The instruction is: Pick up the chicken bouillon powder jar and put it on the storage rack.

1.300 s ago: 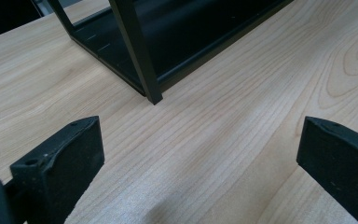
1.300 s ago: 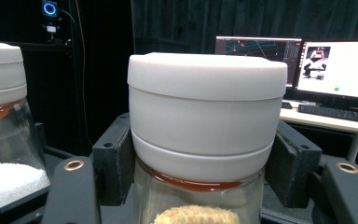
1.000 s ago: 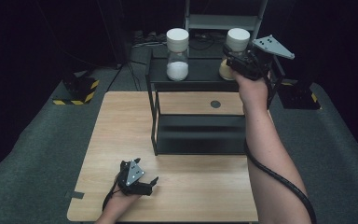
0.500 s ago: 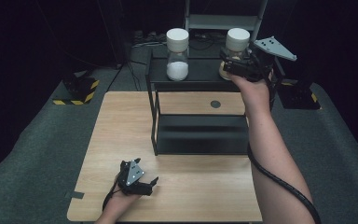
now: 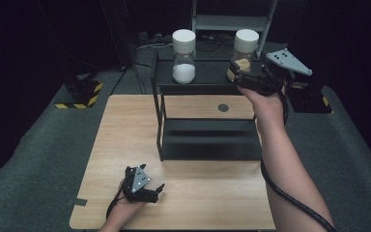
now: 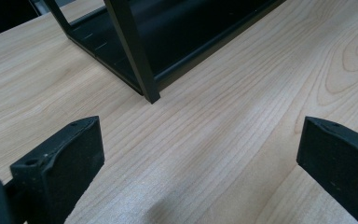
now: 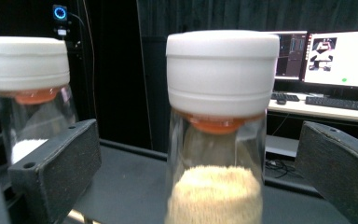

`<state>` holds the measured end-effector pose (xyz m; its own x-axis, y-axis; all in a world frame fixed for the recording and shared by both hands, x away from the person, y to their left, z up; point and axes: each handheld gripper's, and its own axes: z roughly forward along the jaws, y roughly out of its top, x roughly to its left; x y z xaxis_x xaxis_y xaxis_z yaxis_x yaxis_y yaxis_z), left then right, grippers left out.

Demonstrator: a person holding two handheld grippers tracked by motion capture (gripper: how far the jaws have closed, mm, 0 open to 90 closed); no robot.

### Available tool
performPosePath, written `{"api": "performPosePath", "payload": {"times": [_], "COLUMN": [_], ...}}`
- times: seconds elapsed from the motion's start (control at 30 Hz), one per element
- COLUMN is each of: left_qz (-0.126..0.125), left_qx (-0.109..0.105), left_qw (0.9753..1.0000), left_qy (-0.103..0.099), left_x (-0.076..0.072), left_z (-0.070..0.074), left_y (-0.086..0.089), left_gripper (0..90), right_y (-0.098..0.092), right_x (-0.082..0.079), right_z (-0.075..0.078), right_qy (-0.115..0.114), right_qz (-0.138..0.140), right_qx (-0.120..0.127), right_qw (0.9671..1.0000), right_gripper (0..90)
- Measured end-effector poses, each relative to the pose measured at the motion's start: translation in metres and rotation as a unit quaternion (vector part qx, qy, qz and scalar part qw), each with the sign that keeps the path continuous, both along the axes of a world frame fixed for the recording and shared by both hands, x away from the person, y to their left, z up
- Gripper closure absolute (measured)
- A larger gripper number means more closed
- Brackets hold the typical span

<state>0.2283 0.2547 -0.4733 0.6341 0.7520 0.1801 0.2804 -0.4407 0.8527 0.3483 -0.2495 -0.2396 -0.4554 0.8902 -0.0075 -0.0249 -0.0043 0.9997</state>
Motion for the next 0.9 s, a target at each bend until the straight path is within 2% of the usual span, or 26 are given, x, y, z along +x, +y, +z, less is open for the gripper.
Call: {"api": "performPosePath", "payload": {"times": [0.2,0.47,0.7,0.9], "left_qz": [0.0,0.0,0.002,0.002], "left_qx": [0.001,0.0,0.0,0.0], "left_qw": [1.0,1.0,1.0,1.0], "left_qy": [0.0,-0.001,0.001,0.002], "left_x": [0.0,0.0,0.0,0.0], "left_z": [0.0,0.0,0.0,0.0], "left_y": [0.0,0.0,0.0,0.0], "left_gripper": [0.9,1.0,0.9,0.9], "right_y": [-0.005,-0.01,-0.015,-0.018], "right_x": [-0.013,-0.029,-0.04,-0.051], "right_z": [-0.008,-0.024,-0.041,-0.063], "right_qy": [-0.004,0.002,0.007,0.012], "right_qz": [0.006,0.014,0.024,0.025], "right_qx": [-0.01,-0.03,-0.047,-0.057], "right_qw": [0.9999,0.9995,0.9986,0.998], "right_gripper": [0.0,0.0,0.0,0.0]}}
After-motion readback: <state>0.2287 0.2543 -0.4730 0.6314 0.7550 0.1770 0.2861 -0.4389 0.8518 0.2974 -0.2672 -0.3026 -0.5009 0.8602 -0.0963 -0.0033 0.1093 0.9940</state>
